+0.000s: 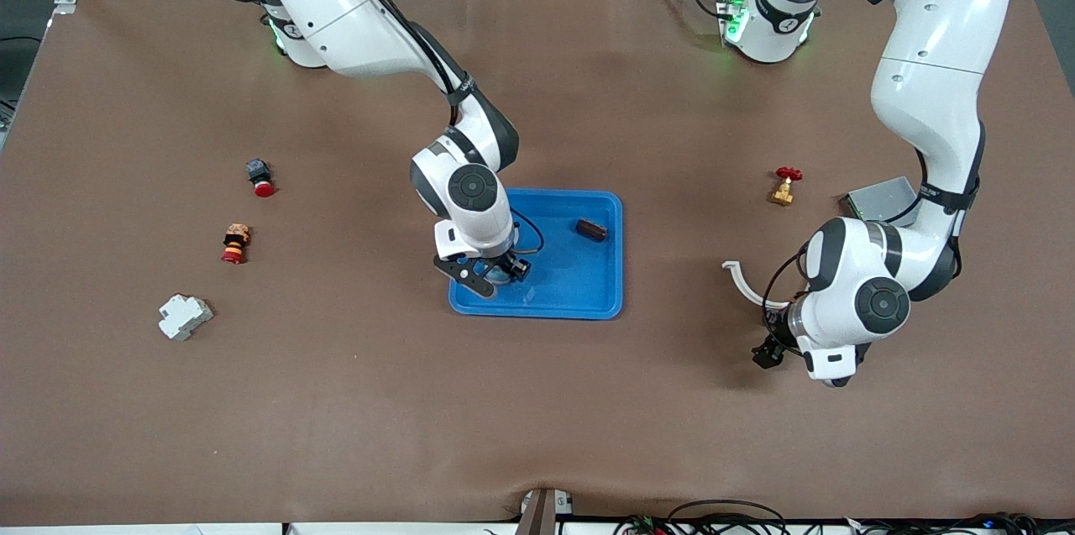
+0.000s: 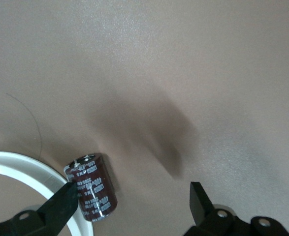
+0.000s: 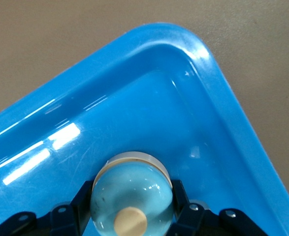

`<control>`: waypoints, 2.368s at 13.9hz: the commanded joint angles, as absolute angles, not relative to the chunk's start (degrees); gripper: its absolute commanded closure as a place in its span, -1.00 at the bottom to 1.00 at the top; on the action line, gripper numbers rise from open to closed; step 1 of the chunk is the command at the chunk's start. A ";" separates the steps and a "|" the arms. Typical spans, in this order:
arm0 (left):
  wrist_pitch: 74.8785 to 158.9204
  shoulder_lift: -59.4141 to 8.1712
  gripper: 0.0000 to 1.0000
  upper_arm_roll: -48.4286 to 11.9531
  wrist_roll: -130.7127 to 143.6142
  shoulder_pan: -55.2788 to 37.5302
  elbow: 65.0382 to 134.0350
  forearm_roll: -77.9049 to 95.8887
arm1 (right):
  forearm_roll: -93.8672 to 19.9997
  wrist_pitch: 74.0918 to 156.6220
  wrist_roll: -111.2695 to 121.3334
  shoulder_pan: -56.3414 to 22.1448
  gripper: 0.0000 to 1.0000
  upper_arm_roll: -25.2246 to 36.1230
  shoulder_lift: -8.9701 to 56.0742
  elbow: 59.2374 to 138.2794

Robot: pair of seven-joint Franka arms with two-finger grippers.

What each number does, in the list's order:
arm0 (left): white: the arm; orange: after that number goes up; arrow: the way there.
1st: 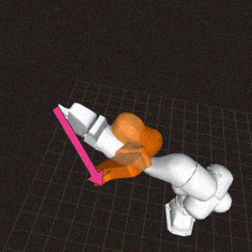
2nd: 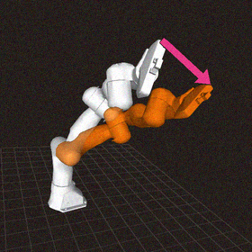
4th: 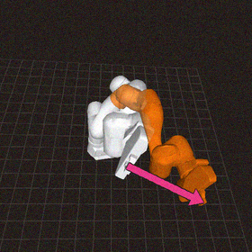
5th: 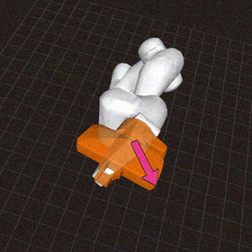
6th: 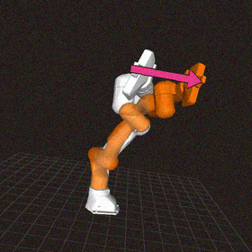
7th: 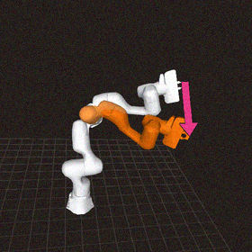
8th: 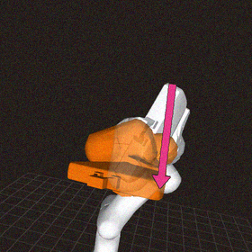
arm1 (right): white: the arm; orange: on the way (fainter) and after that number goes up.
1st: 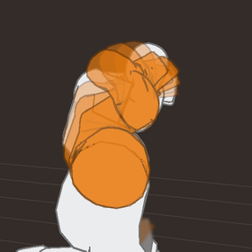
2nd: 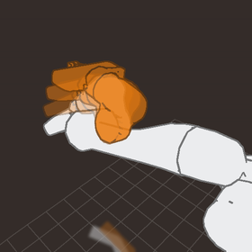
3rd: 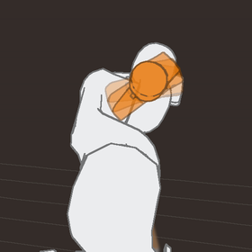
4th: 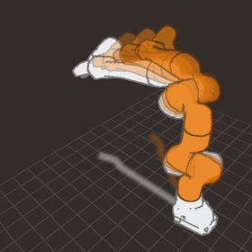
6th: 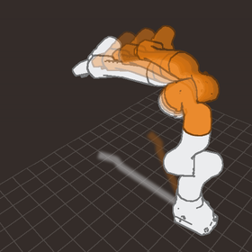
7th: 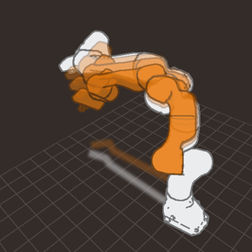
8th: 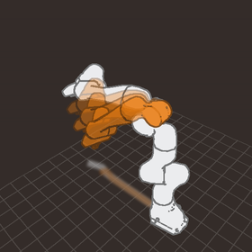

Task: Place electrolytic capacitor and blue bell in tray
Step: 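Lower the bell into the tray and open the right gripper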

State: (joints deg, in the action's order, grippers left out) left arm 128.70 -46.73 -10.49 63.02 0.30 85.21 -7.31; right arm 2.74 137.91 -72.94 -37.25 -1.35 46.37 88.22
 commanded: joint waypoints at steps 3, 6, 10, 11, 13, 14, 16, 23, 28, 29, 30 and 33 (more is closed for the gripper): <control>129.90 -47.90 -1.00 -10.37 64.25 0.26 84.02 -8.53 | 4.04 137.99 -74.53 -37.44 1.00 -0.79 49.31 84.47; 130.08 -47.38 -1.00 -10.37 64.34 0.44 83.76 -8.00 | 6.23 137.90 -74.18 -37.09 1.00 -0.35 49.31 84.29; 129.99 -47.20 -1.00 -10.46 64.42 0.53 81.04 -7.73 | 8.35 137.99 -73.92 -36.83 1.00 -0.35 49.31 84.29; 129.56 -46.68 -1.00 -10.46 64.42 0.53 80.77 -7.65 | 8.35 137.99 -74.00 -36.83 1.00 -0.35 49.31 84.29; 127.98 -45.71 -1.00 -10.55 64.42 0.79 80.86 -7.73 | 8.09 137.99 -74.35 -36.91 1.00 -0.44 49.31 84.29; 126.84 -45.70 -1.00 -10.55 64.42 0.44 80.86 -7.82 | 7.91 137.99 -74.53 -36.91 1.00 -0.44 49.31 84.29; 126.13 -46.05 -1.00 -10.46 64.86 0.09 81.38 -7.82 | 7.65 137.99 -74.53 -36.91 1.00 -0.44 49.31 84.29; 121.38 -46.23 -1.00 -10.37 65.83 0.26 83.32 -8.61 | 7.73 135.54 -74.53 -37.79 -1.00 -0.53 48.61 84.29; 121.38 -46.67 -1.00 -10.37 65.83 0.18 82.97 -9.05 | 6.95 128.68 -74.00 -37.62 -1.00 -2.01 44.13 84.20; 121.64 -46.84 -1.00 -10.37 66.00 0.09 82.97 -9.66 | 5.73 127.63 -73.83 -37.01 -1.00 -2.54 42.47 84.11; 121.90 -47.28 -1.00 -10.37 66.01 0.00 82.88 -9.84 | 4.67 126.23 -73.39 -36.39 -1.00 -2.90 41.06 83.68; 124.27 -47.64 -1.00 -10.37 66.01 0.09 82.71 -9.84 | 3.52 120.95 -66.57 -33.94 -1.00 -2.99 37.28 82.97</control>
State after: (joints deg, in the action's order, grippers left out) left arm 122.69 -47.16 -10.33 64.99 0.17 83.15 -8.13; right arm 5.23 123.65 -71.42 -36.80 -1.88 40.55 82.14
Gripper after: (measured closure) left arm 0.000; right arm 0.000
